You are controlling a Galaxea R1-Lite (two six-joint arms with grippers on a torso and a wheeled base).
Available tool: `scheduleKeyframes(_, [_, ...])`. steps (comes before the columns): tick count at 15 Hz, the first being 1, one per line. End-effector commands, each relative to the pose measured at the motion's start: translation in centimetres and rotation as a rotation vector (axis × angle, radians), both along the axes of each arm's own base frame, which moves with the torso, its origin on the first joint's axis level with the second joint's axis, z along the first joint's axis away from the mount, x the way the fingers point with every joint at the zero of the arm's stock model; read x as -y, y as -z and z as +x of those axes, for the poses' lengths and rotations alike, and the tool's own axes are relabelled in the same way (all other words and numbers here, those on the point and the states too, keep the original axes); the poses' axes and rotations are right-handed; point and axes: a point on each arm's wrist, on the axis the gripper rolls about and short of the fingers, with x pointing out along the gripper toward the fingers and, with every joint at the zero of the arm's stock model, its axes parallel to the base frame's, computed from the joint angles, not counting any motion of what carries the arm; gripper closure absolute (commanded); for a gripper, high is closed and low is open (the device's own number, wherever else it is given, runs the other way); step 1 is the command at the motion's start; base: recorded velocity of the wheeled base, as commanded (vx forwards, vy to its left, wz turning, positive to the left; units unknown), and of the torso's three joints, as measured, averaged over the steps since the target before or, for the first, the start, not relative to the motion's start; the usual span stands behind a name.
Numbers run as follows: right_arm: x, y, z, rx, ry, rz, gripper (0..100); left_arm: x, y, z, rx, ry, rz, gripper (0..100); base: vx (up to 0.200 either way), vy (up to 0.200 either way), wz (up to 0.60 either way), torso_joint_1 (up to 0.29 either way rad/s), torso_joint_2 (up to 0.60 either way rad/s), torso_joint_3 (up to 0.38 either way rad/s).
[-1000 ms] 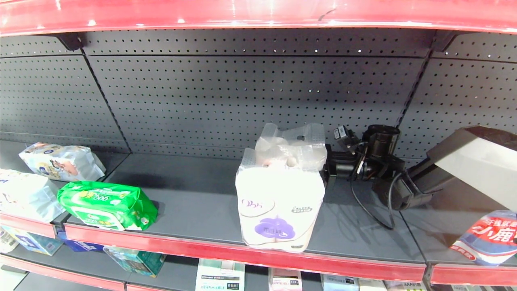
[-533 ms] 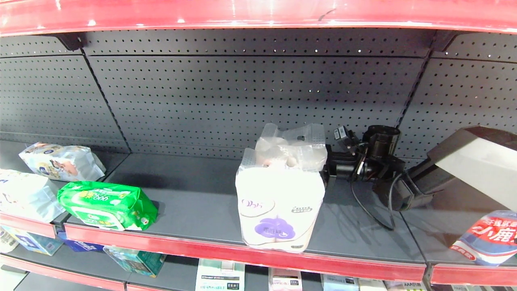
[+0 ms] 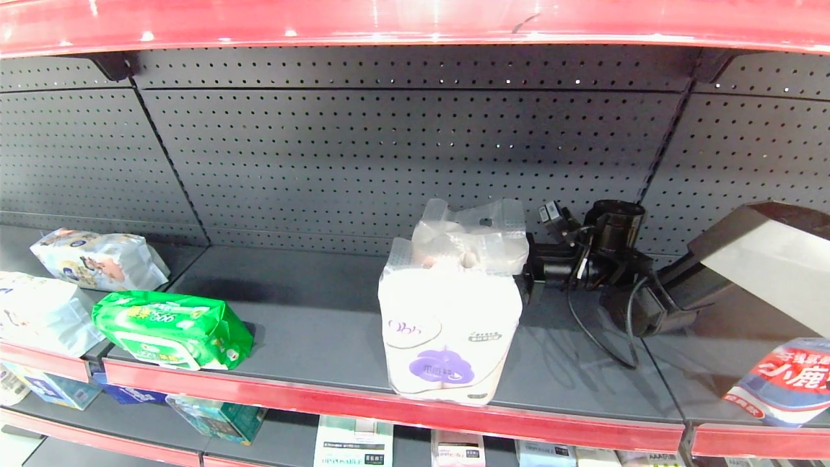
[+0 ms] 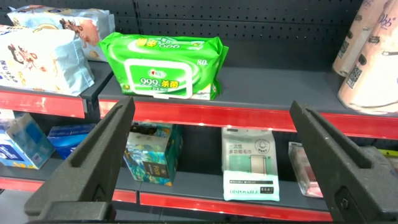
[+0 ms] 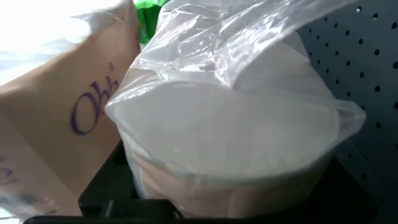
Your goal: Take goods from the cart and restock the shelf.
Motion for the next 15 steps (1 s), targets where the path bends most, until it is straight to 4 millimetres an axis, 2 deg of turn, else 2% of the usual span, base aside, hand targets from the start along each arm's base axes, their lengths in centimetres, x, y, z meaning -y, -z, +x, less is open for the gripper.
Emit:
scheduleKeyframes(1, [0.18, -0.12, -0.02, 0.004, -0.002, 0.001, 100, 0.00, 0.00, 0.00, 0.000, 0.000, 0.000, 0, 0.000, 0.000, 0.00, 0.000, 0.00, 0.000])
scheduleKeyframes(15, [-0.26, -0.13, -0.25, 0.002, 0.015, -0.002, 100, 0.00, 0.00, 0.00, 0.000, 0.001, 0.000, 0, 0.000, 0.000, 0.00, 0.000, 0.00, 0.000])
